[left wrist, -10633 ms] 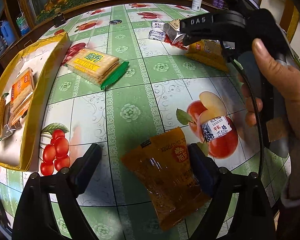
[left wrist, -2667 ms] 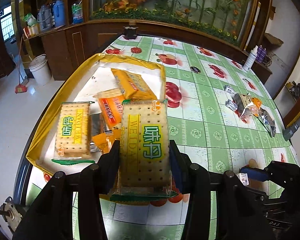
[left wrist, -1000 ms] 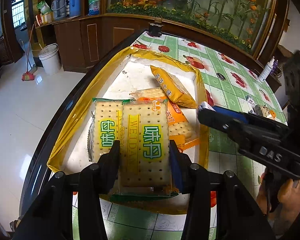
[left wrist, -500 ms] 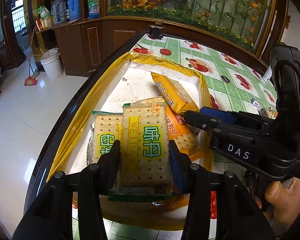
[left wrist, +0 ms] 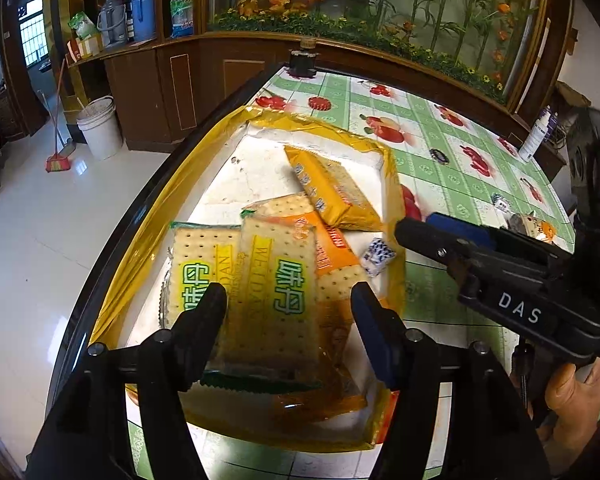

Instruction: Organize snacks

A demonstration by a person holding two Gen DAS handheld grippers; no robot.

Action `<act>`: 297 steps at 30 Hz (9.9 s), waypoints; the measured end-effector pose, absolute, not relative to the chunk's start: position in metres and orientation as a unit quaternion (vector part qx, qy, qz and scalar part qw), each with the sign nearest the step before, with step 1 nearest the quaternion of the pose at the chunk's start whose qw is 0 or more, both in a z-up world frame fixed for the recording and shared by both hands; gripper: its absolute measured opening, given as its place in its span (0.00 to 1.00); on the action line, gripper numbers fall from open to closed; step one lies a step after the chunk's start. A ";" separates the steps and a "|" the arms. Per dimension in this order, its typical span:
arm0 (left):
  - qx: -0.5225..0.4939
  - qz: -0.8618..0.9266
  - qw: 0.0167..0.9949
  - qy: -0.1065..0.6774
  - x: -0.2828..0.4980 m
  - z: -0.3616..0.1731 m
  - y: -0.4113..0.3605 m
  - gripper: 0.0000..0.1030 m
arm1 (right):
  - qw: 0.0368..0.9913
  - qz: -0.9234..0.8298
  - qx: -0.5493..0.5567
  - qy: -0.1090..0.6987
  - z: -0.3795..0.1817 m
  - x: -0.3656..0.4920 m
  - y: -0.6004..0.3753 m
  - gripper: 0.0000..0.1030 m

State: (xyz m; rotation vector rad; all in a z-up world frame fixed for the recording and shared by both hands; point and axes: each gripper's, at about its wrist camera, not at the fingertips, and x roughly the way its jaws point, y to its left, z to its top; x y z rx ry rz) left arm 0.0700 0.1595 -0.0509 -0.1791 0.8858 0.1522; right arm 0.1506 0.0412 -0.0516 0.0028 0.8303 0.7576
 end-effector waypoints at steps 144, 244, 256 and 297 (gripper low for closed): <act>-0.017 0.107 0.911 0.398 0.070 -0.056 0.137 0.29 | 0.851 0.352 0.031 0.389 -0.054 0.108 -0.035 0.59; 0.003 -0.001 0.892 0.452 0.131 -0.049 -0.006 0.74 | 0.899 0.138 0.162 0.382 -0.082 0.135 -0.261 0.67; -0.098 -0.075 0.863 0.490 0.194 -0.055 -0.081 0.74 | 0.902 0.105 0.190 0.372 -0.085 0.139 -0.300 0.68; 0.004 -0.064 0.865 0.498 0.220 -0.100 -0.073 0.57 | 0.903 0.032 0.011 0.427 -0.107 0.221 -0.236 0.58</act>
